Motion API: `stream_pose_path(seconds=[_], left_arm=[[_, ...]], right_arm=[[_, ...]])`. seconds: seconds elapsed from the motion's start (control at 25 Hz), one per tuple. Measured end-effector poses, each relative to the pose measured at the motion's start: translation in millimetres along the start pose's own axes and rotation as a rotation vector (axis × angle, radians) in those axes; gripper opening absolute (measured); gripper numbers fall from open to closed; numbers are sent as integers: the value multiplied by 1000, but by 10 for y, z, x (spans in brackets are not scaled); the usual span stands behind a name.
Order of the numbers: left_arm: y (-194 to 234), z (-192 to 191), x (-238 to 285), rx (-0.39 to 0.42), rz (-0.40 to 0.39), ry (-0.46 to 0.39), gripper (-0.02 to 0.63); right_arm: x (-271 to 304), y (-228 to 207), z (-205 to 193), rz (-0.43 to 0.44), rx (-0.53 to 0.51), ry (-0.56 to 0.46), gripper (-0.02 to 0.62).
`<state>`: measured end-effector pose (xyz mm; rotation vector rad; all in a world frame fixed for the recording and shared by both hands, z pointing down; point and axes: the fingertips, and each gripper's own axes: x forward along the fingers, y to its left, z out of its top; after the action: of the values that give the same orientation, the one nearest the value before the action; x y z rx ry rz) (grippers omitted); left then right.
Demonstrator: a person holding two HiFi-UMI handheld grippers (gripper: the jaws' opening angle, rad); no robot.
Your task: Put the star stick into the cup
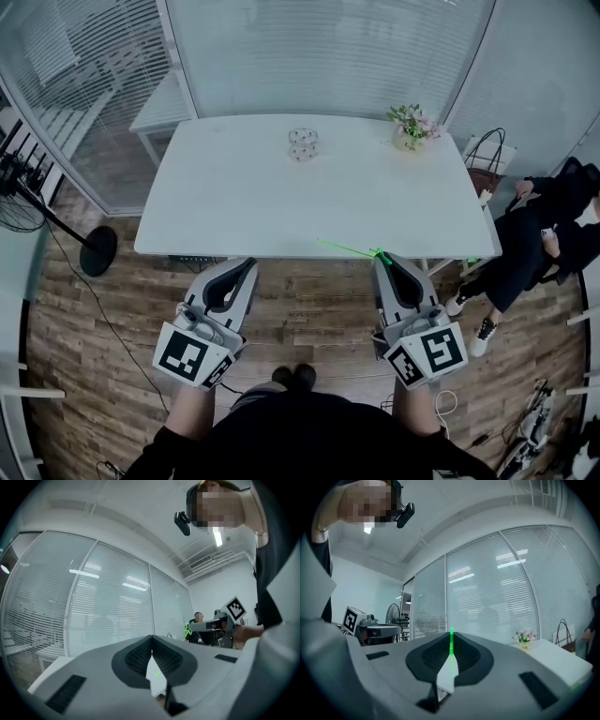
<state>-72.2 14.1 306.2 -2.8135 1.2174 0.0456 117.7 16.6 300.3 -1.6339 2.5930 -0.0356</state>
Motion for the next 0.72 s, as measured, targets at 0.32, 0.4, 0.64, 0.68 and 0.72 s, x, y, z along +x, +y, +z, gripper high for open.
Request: stream_pose_path(seconds=[0.32, 0.4, 0.64, 0.68, 0.72], left_arm=[[58, 46, 15, 11, -26, 3, 14], [54, 36, 36, 17, -25, 7, 14], [-25, -4, 106, 24, -30, 13, 14], [-47, -6, 109, 26, -30, 14, 14], [-67, -9, 107, 28, -28, 14, 14]], right_arm=[[64, 29, 99, -2, -13, -17, 20], [66, 17, 102, -2, -14, -19, 20], [42, -37, 106, 4, -12, -29, 20], [29, -43, 108, 8, -13, -32, 20], [12, -51, 109, 12, -13, -35, 20]])
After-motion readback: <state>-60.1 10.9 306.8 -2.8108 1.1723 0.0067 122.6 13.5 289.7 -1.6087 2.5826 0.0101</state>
